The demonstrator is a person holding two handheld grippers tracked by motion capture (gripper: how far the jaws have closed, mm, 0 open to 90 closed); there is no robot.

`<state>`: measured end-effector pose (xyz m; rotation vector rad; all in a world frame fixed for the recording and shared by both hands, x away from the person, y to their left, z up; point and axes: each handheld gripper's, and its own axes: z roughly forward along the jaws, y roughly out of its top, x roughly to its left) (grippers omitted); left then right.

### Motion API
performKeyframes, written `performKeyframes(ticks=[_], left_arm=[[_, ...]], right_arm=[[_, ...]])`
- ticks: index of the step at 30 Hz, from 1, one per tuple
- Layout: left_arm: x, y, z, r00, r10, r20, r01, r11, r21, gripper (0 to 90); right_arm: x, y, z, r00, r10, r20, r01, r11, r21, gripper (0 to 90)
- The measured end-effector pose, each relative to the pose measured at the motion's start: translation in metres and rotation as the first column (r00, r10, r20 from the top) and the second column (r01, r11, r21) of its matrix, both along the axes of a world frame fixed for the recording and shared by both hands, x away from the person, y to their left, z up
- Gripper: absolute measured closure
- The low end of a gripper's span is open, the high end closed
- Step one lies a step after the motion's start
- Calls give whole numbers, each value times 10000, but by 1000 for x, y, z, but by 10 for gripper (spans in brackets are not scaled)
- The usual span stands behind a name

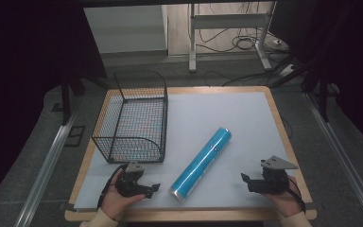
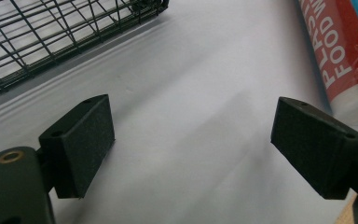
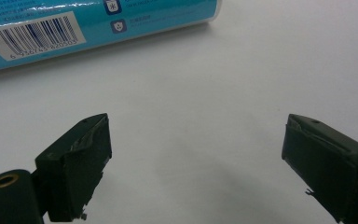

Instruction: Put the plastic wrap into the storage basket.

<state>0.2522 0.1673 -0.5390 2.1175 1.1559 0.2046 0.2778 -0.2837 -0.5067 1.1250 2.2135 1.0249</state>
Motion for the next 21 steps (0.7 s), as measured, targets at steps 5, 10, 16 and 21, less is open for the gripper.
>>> performKeyframes(ticks=[5,10,16,21], left_arm=[[-1,0,1,10000,1,26,-1,10000,7,133],[-3,0,4,9998,-7,187,7,10000,-41,132],[-3,0,5,9998,23,198,-22,10000,-55,132],[-3,-1,6,9998,-7,221,8,10000,-33,132]], right_arm=[[-1,1,0,10000,-41,-28,40,9999,-161,92],[-2,2,1,10000,-20,70,21,9998,-209,93],[-2,1,1,10000,-15,61,16,9997,-224,94],[-1,0,1,10000,-13,65,14,9997,-247,94]])
